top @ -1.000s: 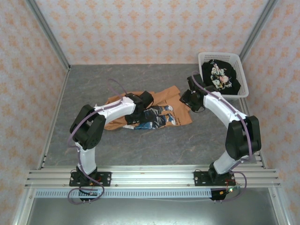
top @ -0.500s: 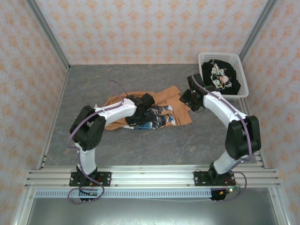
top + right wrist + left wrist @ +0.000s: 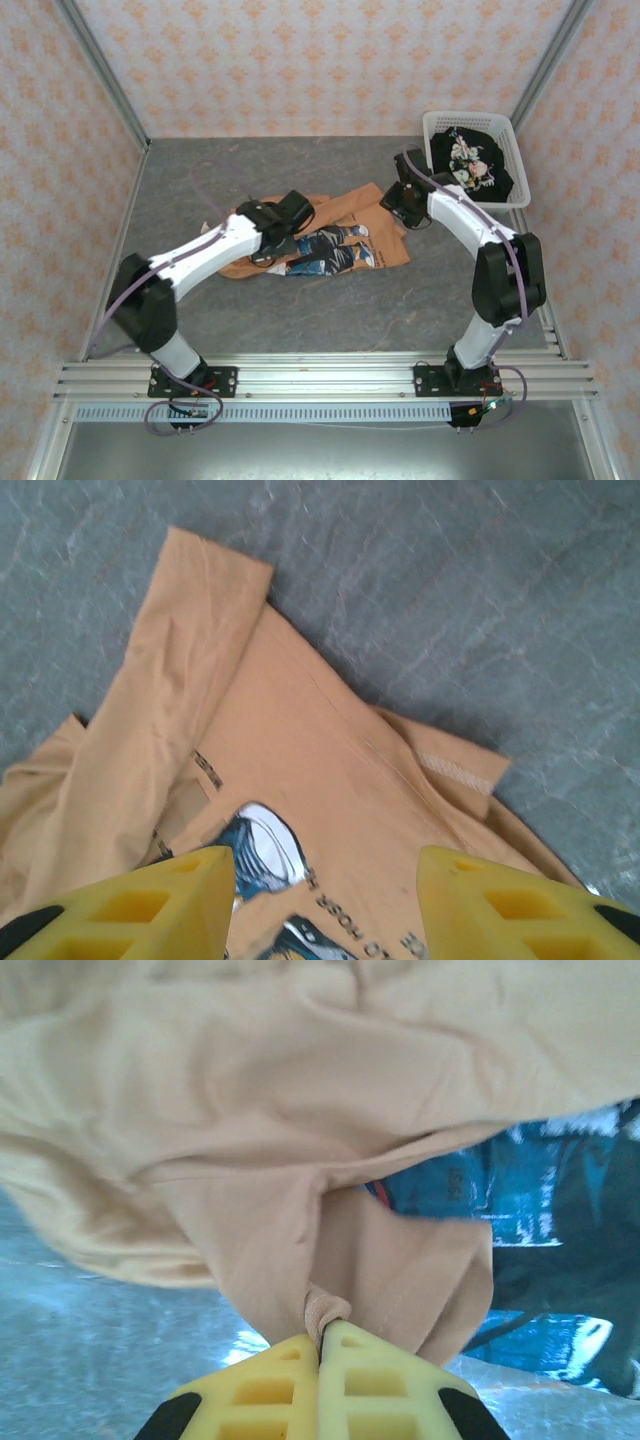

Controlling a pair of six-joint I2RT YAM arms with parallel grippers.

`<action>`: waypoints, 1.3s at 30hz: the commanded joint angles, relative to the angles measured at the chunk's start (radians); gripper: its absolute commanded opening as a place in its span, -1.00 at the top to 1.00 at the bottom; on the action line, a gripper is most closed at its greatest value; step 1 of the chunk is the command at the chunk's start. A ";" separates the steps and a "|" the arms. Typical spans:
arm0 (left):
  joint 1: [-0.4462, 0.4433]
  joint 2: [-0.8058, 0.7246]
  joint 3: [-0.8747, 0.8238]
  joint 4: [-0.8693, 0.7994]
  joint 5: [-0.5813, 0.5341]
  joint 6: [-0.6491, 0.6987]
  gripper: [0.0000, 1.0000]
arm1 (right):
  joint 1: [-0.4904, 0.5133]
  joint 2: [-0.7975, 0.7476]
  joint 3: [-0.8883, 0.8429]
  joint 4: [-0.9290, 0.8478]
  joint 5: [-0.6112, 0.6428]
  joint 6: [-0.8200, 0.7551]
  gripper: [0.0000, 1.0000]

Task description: Fold and stack the t-shirts

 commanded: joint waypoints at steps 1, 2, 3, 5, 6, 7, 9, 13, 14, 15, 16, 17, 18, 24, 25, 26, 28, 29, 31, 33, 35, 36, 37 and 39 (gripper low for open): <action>-0.007 -0.138 -0.035 -0.112 -0.149 -0.050 1.00 | -0.004 0.065 0.059 0.055 0.058 0.046 -0.03; -0.004 -0.176 -0.053 -0.120 -0.162 -0.059 1.00 | -0.004 0.096 0.076 0.070 0.060 0.058 -0.03; -0.002 -0.213 -0.072 -0.121 -0.169 -0.066 1.00 | -0.002 0.127 0.096 0.084 0.062 0.073 -0.03; 0.009 -0.275 -0.112 -0.113 -0.165 -0.079 1.00 | -0.003 0.187 0.128 0.108 0.075 0.084 -0.01; 0.015 -0.302 -0.130 -0.106 -0.160 -0.085 1.00 | -0.003 0.219 0.144 0.119 0.088 0.084 0.01; 0.019 -0.322 -0.145 -0.101 -0.157 -0.091 1.00 | -0.003 0.246 0.159 0.125 0.097 0.084 0.03; 0.027 -0.352 -0.169 -0.086 -0.149 -0.099 1.00 | -0.003 0.306 0.193 0.137 0.094 0.085 0.08; 0.039 -0.365 -0.177 -0.091 -0.133 -0.105 1.00 | -0.001 0.376 0.244 0.147 0.055 0.080 0.11; 0.040 -0.365 -0.180 -0.093 -0.128 -0.106 1.00 | -0.001 0.376 0.242 0.153 0.054 0.080 0.10; 0.040 -0.367 -0.183 -0.090 -0.124 -0.106 1.00 | 0.001 0.372 0.235 0.161 0.053 0.080 0.10; 0.040 -0.370 -0.190 -0.088 -0.120 -0.107 1.00 | 0.002 0.367 0.232 0.161 0.051 0.082 0.10; 0.041 -0.375 -0.196 -0.087 -0.118 -0.109 1.00 | 0.002 0.360 0.230 0.153 0.051 0.085 0.10; 0.042 -0.379 -0.201 -0.087 -0.117 -0.111 1.00 | 0.005 0.351 0.225 0.145 0.053 0.087 0.10; 0.048 -0.392 -0.203 -0.084 -0.118 -0.103 1.00 | 0.022 0.273 0.158 0.180 0.057 0.102 0.09; 0.050 -0.391 -0.201 -0.084 -0.117 -0.102 1.00 | 0.024 0.278 0.163 0.176 0.049 0.106 0.09; 0.051 -0.391 -0.200 -0.083 -0.116 -0.099 1.00 | 0.028 0.286 0.170 0.173 0.041 0.111 0.09; 0.053 -0.386 -0.199 -0.078 -0.111 -0.094 1.00 | 0.033 0.308 0.184 0.171 0.028 0.120 0.09; 0.053 -0.382 -0.195 -0.077 -0.111 -0.093 1.00 | 0.037 0.321 0.193 0.170 0.024 0.124 0.12; 0.055 -0.377 -0.190 -0.077 -0.109 -0.089 1.00 | 0.041 0.342 0.206 0.168 0.020 0.134 0.15; 0.055 -0.374 -0.185 -0.078 -0.108 -0.087 1.00 | 0.044 0.365 0.222 0.163 0.015 0.146 0.17; 0.055 -0.375 -0.185 -0.078 -0.108 -0.089 1.00 | 0.045 0.388 0.237 0.153 0.014 0.157 0.17; 0.054 -0.376 -0.184 -0.079 -0.108 -0.089 1.00 | 0.045 0.397 0.243 0.153 0.015 0.160 0.17; 0.055 -0.375 -0.184 -0.080 -0.109 -0.089 1.00 | 0.044 0.404 0.247 0.156 0.016 0.161 0.17; 0.057 -0.377 -0.186 -0.083 -0.107 -0.089 1.00 | 0.044 0.420 0.262 0.152 0.011 0.165 0.18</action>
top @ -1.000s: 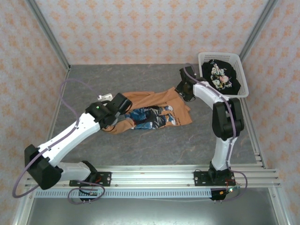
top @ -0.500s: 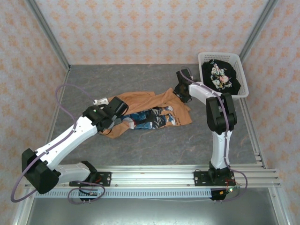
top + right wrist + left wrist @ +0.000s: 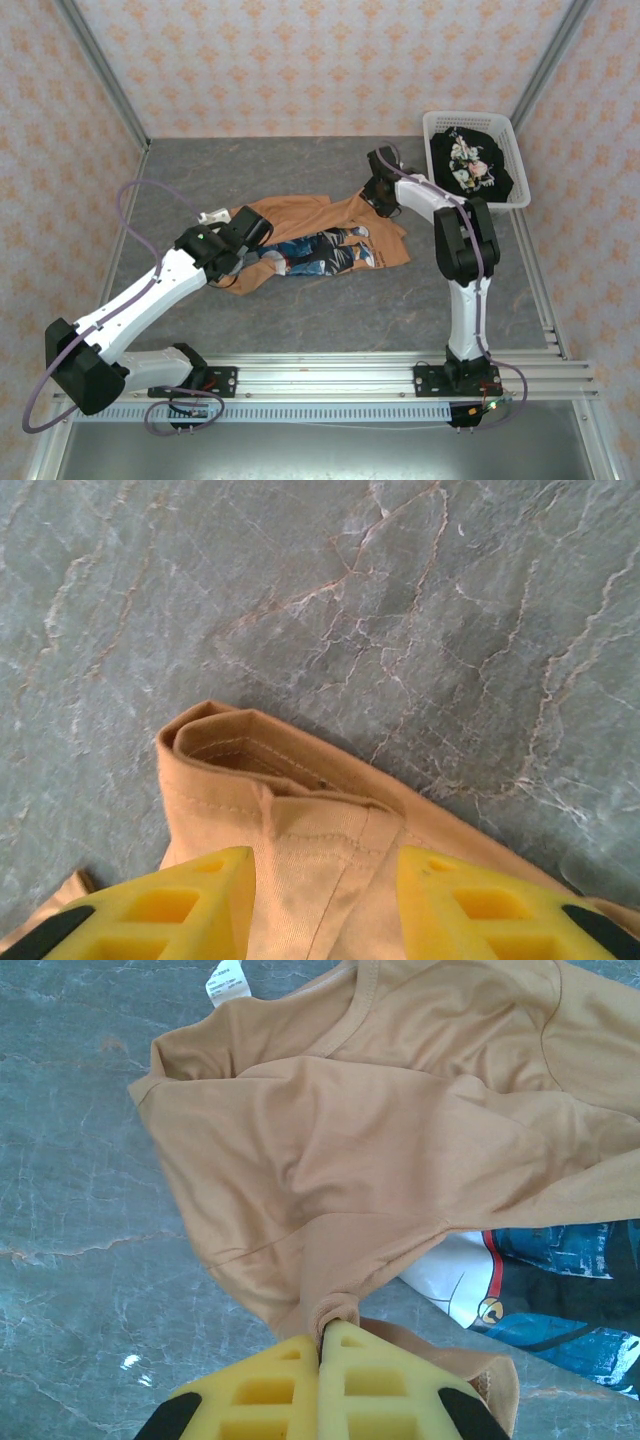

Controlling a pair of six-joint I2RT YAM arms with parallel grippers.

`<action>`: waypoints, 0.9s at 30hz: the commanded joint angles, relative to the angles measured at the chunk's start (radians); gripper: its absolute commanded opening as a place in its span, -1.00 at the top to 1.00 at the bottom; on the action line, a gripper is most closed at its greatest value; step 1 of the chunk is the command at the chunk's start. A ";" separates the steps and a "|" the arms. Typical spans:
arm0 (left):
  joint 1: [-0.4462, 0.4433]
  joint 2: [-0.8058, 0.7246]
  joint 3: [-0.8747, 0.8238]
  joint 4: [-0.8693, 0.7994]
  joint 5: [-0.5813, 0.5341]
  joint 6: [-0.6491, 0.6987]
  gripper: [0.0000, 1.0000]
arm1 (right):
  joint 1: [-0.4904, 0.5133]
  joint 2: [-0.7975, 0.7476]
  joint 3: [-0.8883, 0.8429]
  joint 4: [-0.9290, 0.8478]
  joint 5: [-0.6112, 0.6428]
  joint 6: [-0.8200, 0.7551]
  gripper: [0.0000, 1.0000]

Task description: Fold and stack the t-shirts

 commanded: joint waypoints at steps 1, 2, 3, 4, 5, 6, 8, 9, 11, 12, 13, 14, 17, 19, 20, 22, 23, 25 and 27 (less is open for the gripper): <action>0.014 -0.005 0.014 -0.017 -0.015 -0.004 1.00 | 0.000 0.038 0.044 -0.018 0.001 0.024 0.18; 0.013 -0.007 0.014 -0.016 -0.016 -0.004 1.00 | 0.000 0.045 0.051 -0.024 -0.001 0.027 0.19; 0.013 -0.008 0.011 -0.016 -0.017 -0.004 1.00 | 0.000 0.049 0.055 -0.030 0.002 0.033 0.19; 0.014 -0.009 0.012 -0.014 -0.016 -0.004 1.00 | 0.000 0.052 0.056 -0.032 0.002 0.037 0.19; 0.014 -0.008 0.012 -0.013 -0.016 -0.004 1.00 | 0.000 0.054 0.054 -0.031 0.004 0.041 0.21; 0.013 -0.005 0.011 -0.011 -0.016 -0.004 1.00 | 0.001 0.057 0.054 -0.028 0.004 0.044 0.23; 0.013 -0.002 0.013 -0.008 -0.013 -0.004 1.00 | 0.000 0.065 0.059 -0.027 0.003 0.050 0.28; 0.014 0.000 0.014 -0.008 -0.011 -0.003 1.00 | -0.001 0.071 0.065 -0.026 0.002 0.051 0.30; 0.013 0.003 0.016 -0.005 -0.011 -0.002 1.00 | -0.001 0.081 0.077 -0.031 0.002 0.056 0.37; 0.014 0.005 0.016 -0.005 -0.012 -0.001 1.00 | -0.001 0.086 0.085 -0.036 0.002 0.059 0.41; 0.015 0.004 0.017 -0.003 -0.013 -0.001 1.00 | -0.001 0.087 0.089 -0.040 0.001 0.060 0.44; 0.015 0.007 0.017 -0.003 -0.013 0.001 1.00 | 0.000 0.087 0.091 -0.044 0.003 0.064 0.49; 0.016 0.010 0.023 -0.005 -0.016 0.005 1.00 | 0.000 0.069 0.082 -0.051 0.021 0.076 0.65; 0.017 0.016 0.028 -0.005 -0.019 0.008 1.00 | -0.001 0.039 0.065 -0.051 0.046 0.081 0.80; 0.018 0.018 0.032 -0.005 -0.019 0.012 1.00 | 0.000 0.020 0.056 -0.048 0.059 0.081 0.85; 0.018 0.024 0.040 -0.006 -0.020 0.019 1.00 | -0.002 -0.010 0.052 -0.051 0.078 0.077 0.87; 0.020 0.028 0.042 -0.007 -0.022 0.022 1.00 | 0.000 -0.022 0.059 -0.060 0.085 0.071 0.89; 0.021 0.032 0.047 -0.004 -0.023 0.027 1.00 | -0.001 -0.037 0.082 -0.084 0.095 0.057 0.93; 0.025 0.038 0.057 -0.003 -0.026 0.033 1.00 | -0.002 -0.050 0.107 -0.117 0.103 0.048 0.96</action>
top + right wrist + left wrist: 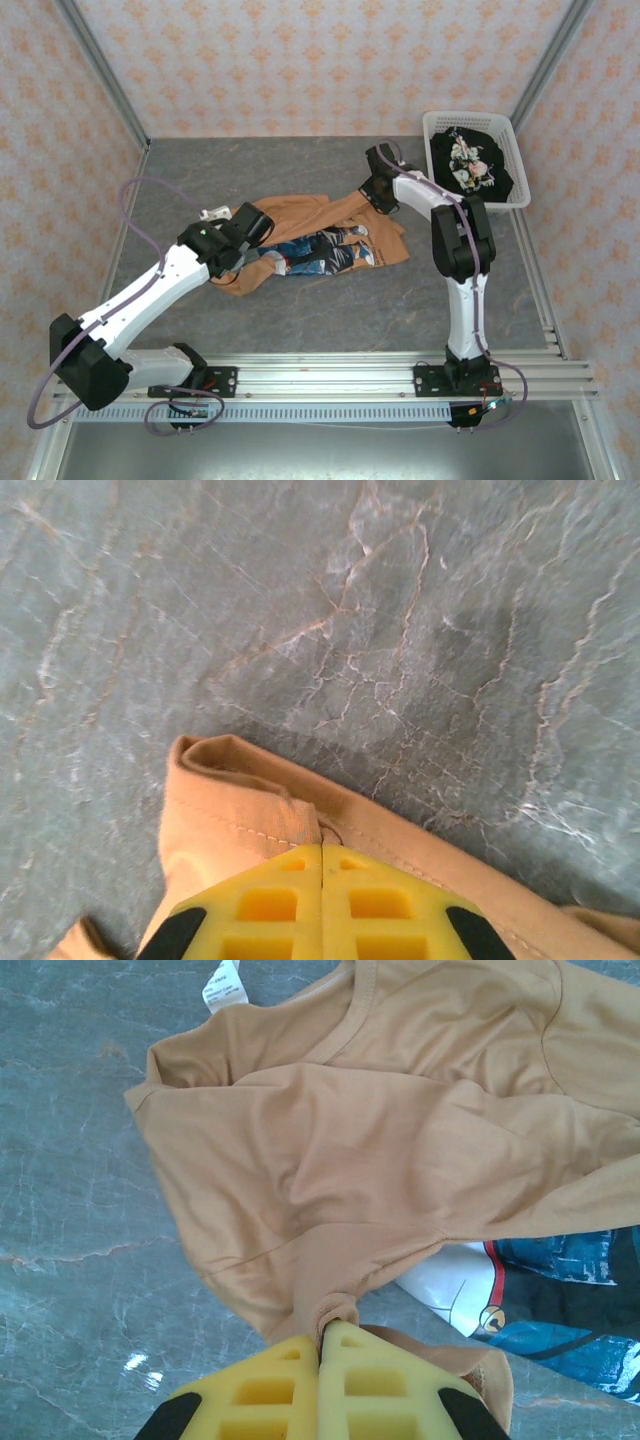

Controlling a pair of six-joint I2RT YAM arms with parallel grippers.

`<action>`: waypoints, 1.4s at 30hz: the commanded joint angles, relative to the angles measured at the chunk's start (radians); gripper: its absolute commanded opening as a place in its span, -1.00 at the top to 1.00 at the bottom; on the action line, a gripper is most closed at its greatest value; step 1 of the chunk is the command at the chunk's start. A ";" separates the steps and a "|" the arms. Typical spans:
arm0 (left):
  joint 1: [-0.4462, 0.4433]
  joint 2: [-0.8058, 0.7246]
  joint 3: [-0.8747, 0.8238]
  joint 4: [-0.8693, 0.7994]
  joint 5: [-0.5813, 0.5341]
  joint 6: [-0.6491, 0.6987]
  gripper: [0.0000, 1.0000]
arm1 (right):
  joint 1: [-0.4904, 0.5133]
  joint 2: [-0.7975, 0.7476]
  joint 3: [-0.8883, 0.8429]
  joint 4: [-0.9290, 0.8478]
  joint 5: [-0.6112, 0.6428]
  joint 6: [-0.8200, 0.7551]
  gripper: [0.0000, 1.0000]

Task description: Fold and stack the t-shirts

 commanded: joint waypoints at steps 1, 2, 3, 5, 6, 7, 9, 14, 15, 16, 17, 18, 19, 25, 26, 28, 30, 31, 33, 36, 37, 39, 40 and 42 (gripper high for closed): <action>0.014 0.012 0.041 -0.006 -0.032 0.022 1.00 | -0.001 -0.080 0.060 -0.089 0.064 -0.023 0.97; 0.017 0.016 0.047 -0.006 -0.034 0.027 1.00 | -0.001 -0.087 0.076 -0.114 0.070 -0.026 0.98; 0.018 0.019 0.054 -0.006 -0.037 0.032 1.00 | 0.000 -0.093 0.091 -0.140 0.076 -0.028 0.99; 0.023 0.027 0.075 -0.012 -0.046 0.046 1.00 | -0.002 -0.110 0.122 -0.206 0.089 -0.029 0.99; 0.023 0.029 0.084 -0.016 -0.053 0.053 1.00 | -0.001 -0.121 0.131 -0.241 0.097 -0.024 1.00; 0.025 0.034 0.094 -0.024 -0.060 0.061 1.00 | 0.000 -0.139 0.137 -0.281 0.106 -0.018 1.00; 0.027 0.037 0.110 -0.036 -0.074 0.074 1.00 | 0.001 -0.194 0.117 -0.334 0.117 -0.012 1.00; 0.031 0.028 0.120 -0.046 -0.092 0.101 1.00 | 0.013 -0.395 -0.036 -0.461 0.129 0.001 1.00; 0.031 0.026 0.119 -0.047 -0.092 0.104 1.00 | 0.016 -0.439 -0.078 -0.478 0.129 0.002 1.00; 0.031 0.025 0.118 -0.049 -0.089 0.109 1.00 | 0.020 -0.495 -0.128 -0.500 0.126 0.005 1.00; 0.031 0.022 0.117 -0.050 -0.084 0.115 1.00 | 0.024 -0.550 -0.182 -0.521 0.118 0.009 1.00; 0.031 0.020 0.114 -0.052 -0.079 0.122 1.00 | 0.025 -0.598 -0.229 -0.539 0.108 0.015 1.00; 0.031 0.018 0.110 -0.053 -0.071 0.130 1.00 | 0.027 -0.649 -0.288 -0.562 0.086 0.023 1.00; 0.030 0.021 0.045 -0.014 0.041 0.179 1.00 | 0.031 -0.866 -0.677 -0.544 -0.083 0.063 0.98; 0.030 0.024 0.026 -0.005 0.064 0.180 1.00 | 0.030 -0.872 -0.736 -0.506 -0.108 0.065 0.94; 0.024 0.037 -0.016 0.015 0.116 0.188 1.00 | 0.029 -0.854 -0.812 -0.464 -0.110 0.056 0.87; 0.011 0.049 -0.045 0.023 0.142 0.198 1.00 | 0.023 -0.827 -0.835 -0.464 -0.090 0.056 0.71; 0.005 0.056 -0.056 0.023 0.148 0.204 1.00 | 0.022 -0.820 -0.831 -0.488 -0.065 0.060 0.55; -0.005 0.066 -0.071 0.022 0.156 0.216 1.00 | 0.020 -0.833 -0.828 -0.519 -0.023 0.078 0.26; -0.016 0.077 -0.089 0.034 0.175 0.228 1.00 | 0.021 -0.899 -0.852 -0.527 0.000 0.110 0.07; -0.019 0.079 -0.092 0.036 0.180 0.230 1.00 | 0.020 -0.924 -0.870 -0.523 -0.004 0.124 0.06; -0.025 0.079 -0.095 0.035 0.183 0.230 1.00 | 0.020 -0.954 -0.913 -0.498 -0.039 0.153 0.08; -0.025 0.080 -0.095 0.036 0.183 0.229 1.00 | 0.020 -0.984 -0.940 -0.471 -0.070 0.168 0.13; -0.027 0.079 -0.096 0.033 0.182 0.230 1.00 | 0.025 -1.004 -0.990 -0.409 -0.121 0.199 0.15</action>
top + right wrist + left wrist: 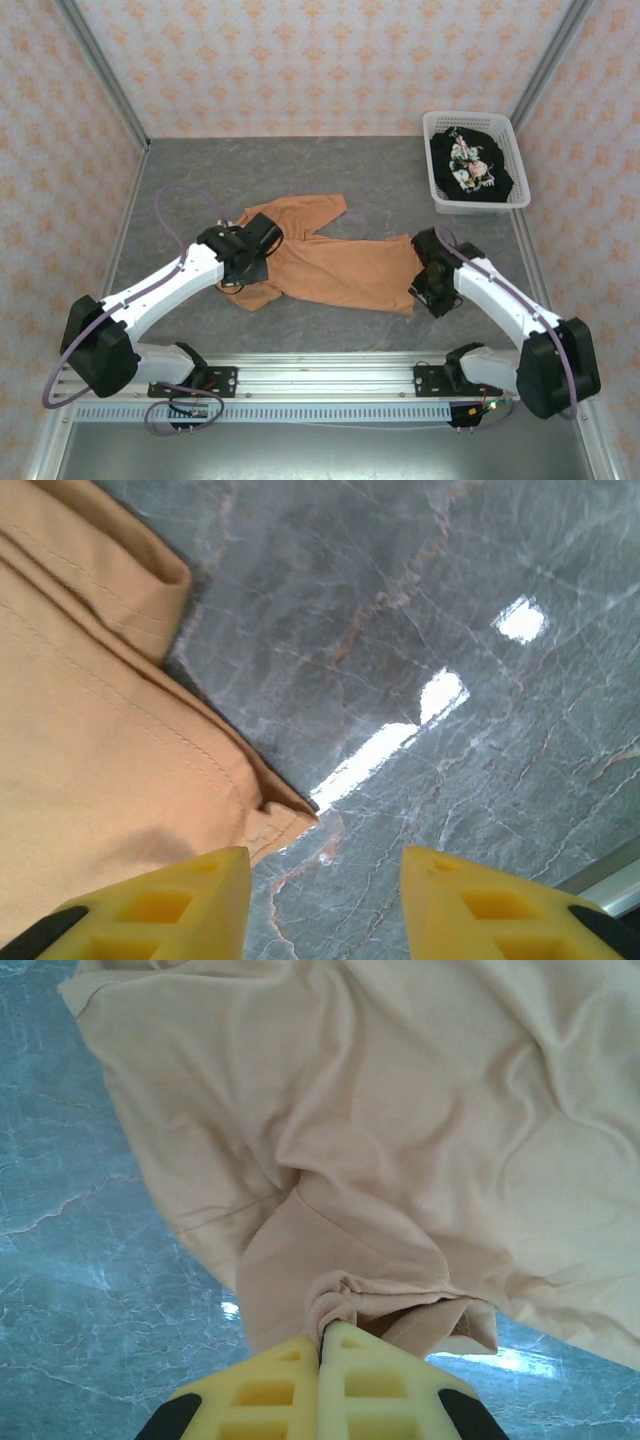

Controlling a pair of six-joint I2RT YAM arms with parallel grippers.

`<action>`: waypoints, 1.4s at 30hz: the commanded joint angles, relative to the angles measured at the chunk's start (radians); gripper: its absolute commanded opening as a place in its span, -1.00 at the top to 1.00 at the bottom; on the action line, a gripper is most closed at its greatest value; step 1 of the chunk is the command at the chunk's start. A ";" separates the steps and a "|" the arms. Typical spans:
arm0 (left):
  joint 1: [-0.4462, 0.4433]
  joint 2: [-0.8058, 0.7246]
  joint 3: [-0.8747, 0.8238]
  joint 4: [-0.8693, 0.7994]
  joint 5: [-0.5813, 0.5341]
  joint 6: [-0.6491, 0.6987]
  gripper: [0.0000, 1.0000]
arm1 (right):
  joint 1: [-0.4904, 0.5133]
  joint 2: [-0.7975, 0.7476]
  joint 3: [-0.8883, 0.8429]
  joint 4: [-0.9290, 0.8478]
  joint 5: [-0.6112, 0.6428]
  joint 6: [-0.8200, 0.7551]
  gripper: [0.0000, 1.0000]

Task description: Fold and stack the t-shirts

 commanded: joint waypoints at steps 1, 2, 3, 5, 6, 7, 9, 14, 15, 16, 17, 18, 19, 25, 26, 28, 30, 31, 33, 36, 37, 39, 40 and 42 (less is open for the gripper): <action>-0.009 0.000 -0.007 0.003 -0.001 0.021 1.00 | 0.003 -0.027 -0.072 0.076 -0.065 0.080 0.16; -0.010 0.000 -0.005 0.000 -0.002 0.022 1.00 | 0.009 -0.027 -0.082 0.097 -0.077 0.089 0.16; -0.010 0.000 -0.005 0.000 -0.004 0.022 1.00 | 0.013 -0.027 -0.089 0.115 -0.084 0.097 0.18; -0.011 0.001 -0.004 -0.004 -0.007 0.025 1.00 | 0.015 -0.025 -0.096 0.136 -0.093 0.108 0.23; -0.010 -0.001 -0.002 -0.006 -0.008 0.025 1.00 | 0.014 -0.024 -0.097 0.144 -0.096 0.112 0.24; -0.011 -0.001 -0.001 -0.006 -0.009 0.025 1.00 | 0.014 -0.023 -0.097 0.148 -0.096 0.115 0.24; -0.010 -0.002 -0.001 -0.008 -0.010 0.025 1.00 | 0.014 -0.022 -0.103 0.158 -0.096 0.126 0.24; -0.011 -0.002 -0.002 -0.007 -0.009 0.025 1.00 | 0.014 -0.007 -0.113 0.201 -0.104 0.140 0.22; -0.011 -0.001 -0.002 -0.007 -0.008 0.025 1.00 | 0.016 -0.001 -0.114 0.205 -0.106 0.146 0.23; -0.011 -0.002 -0.002 -0.007 -0.011 0.025 1.00 | 0.017 0.007 -0.115 0.209 -0.108 0.150 0.24; -0.011 -0.002 -0.002 -0.005 -0.010 0.025 1.00 | 0.020 0.013 -0.117 0.211 -0.107 0.155 0.25; -0.011 -0.002 -0.001 -0.003 -0.010 0.025 1.00 | 0.025 0.016 -0.118 0.217 -0.105 0.159 0.25; -0.011 -0.001 0.000 -0.004 -0.009 0.025 1.00 | 0.029 0.016 -0.120 0.223 -0.103 0.165 0.25; -0.011 -0.004 -0.010 0.000 -0.014 0.018 1.00 | 0.060 0.102 -0.138 0.272 -0.107 0.208 0.15; -0.011 -0.004 -0.010 0.000 -0.018 0.017 1.00 | 0.065 0.113 -0.141 0.283 -0.108 0.217 0.15; -0.010 -0.005 -0.013 -0.006 -0.031 0.011 1.00 | 0.072 0.136 -0.143 0.311 -0.104 0.227 0.16; -0.009 -0.005 -0.011 -0.013 -0.046 0.002 1.00 | 0.074 0.163 -0.136 0.330 -0.088 0.223 0.36; -0.006 -0.006 -0.009 -0.014 -0.052 -0.004 1.00 | 0.074 0.176 -0.126 0.335 -0.075 0.215 0.58; 0.011 -0.006 0.001 -0.015 -0.051 -0.013 1.00 | 0.073 0.186 -0.074 0.321 -0.036 0.182 0.94; 0.068 -0.003 0.062 -0.028 -0.071 -0.004 1.00 | 0.073 0.166 0.109 0.245 0.079 0.077 1.00; 0.096 -0.001 0.096 -0.029 -0.075 0.006 1.00 | 0.071 0.166 0.192 0.220 0.121 0.028 1.00; 0.161 0.007 0.175 -0.029 -0.075 0.028 1.00 | 0.059 0.185 0.352 0.184 0.170 -0.060 1.00; 0.192 0.015 0.234 -0.027 -0.077 0.043 1.00 | 0.052 0.202 0.442 0.164 0.187 -0.103 1.00; 0.239 0.034 0.356 -0.038 -0.091 0.076 1.00 | 0.040 0.237 0.609 0.133 0.217 -0.175 1.00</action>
